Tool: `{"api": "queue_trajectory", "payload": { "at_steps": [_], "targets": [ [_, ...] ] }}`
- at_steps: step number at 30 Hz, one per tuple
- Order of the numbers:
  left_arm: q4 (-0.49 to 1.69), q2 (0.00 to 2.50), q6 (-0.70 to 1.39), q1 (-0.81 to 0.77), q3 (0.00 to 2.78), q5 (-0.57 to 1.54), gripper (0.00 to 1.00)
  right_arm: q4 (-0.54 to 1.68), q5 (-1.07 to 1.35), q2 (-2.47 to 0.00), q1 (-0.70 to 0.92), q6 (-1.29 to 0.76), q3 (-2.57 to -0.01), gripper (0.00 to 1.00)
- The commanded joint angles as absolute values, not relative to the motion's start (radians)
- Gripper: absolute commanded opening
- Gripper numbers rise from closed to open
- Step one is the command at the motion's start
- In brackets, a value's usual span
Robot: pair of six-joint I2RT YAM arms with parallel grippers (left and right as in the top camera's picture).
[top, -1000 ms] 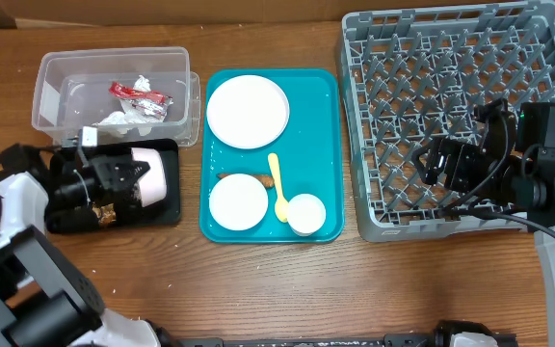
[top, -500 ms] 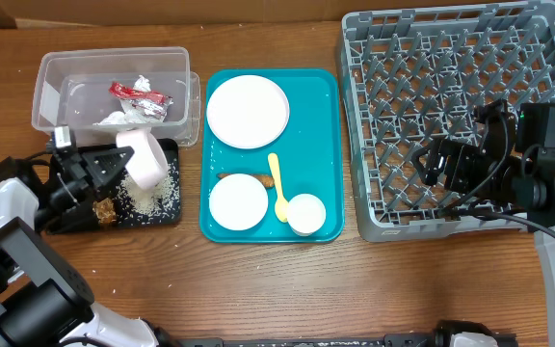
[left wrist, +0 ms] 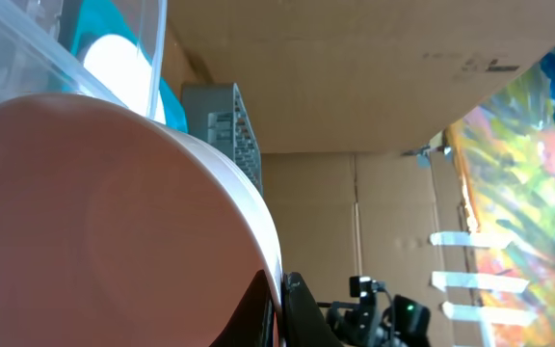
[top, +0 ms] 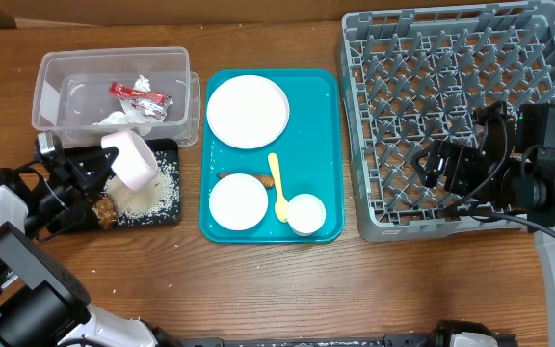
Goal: Sort waste into correct bins and load items into the dishwasher
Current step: 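Tip the rice bowl with the left gripper to pour rice onto the black tray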
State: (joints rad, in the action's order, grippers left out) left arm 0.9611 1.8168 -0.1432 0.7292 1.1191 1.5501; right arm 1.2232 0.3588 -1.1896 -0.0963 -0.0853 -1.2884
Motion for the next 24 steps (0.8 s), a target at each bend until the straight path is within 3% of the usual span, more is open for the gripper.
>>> {"api": "queue_trajectory", "payload": {
  "at_steps": [1,18,24],
  "targets": [
    [0.966,1.826,-0.066,0.74,1.118,1.582,0.04,1.218,0.357,-1.19,-0.094,-0.081,-1.295,1.0],
    [0.939,1.823,-0.077,0.78,1.119,1.53,0.04,1.217,0.349,-1.19,-0.094,-0.078,-1.295,1.0],
    [0.949,1.702,-0.134,0.704,1.151,1.455,0.04,1.213,0.349,-1.19,-0.094,-0.078,-1.295,1.0]
  ]
}}
